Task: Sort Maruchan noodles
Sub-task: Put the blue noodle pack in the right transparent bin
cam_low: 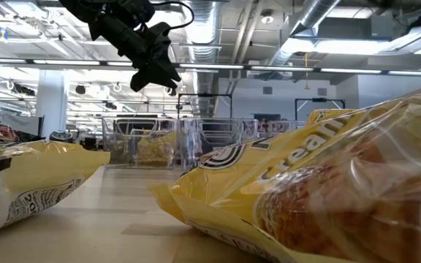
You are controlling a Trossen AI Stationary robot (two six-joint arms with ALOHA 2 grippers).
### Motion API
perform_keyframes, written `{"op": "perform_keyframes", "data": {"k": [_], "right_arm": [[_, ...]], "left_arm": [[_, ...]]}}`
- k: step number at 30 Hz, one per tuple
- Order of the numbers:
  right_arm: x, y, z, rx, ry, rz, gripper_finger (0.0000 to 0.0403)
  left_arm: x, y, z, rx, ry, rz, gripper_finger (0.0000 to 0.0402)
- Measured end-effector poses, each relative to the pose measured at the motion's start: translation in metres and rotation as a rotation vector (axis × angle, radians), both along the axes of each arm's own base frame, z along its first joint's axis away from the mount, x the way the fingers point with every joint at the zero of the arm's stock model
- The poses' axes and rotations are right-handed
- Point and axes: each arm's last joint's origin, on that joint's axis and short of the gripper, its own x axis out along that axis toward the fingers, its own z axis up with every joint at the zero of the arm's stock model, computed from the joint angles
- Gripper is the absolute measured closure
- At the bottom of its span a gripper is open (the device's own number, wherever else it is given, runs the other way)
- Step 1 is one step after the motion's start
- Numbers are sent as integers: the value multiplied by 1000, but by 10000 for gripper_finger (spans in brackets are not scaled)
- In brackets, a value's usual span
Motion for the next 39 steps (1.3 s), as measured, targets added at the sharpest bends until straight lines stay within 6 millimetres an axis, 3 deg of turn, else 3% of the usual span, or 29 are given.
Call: {"op": "perform_keyframes", "data": {"k": [10, 20, 39], "right_arm": [[23, 27, -31, 165, 439, 136, 159], [51, 68, -57, 94, 680, 300, 159], [81, 132, -117, 101, 1145, 219, 159]], "left_arm": [[0, 1, 0, 14, 9, 25, 301], [0, 1, 0, 15, 10, 28, 301], [0, 1, 0, -9, 2, 35, 301]]}}
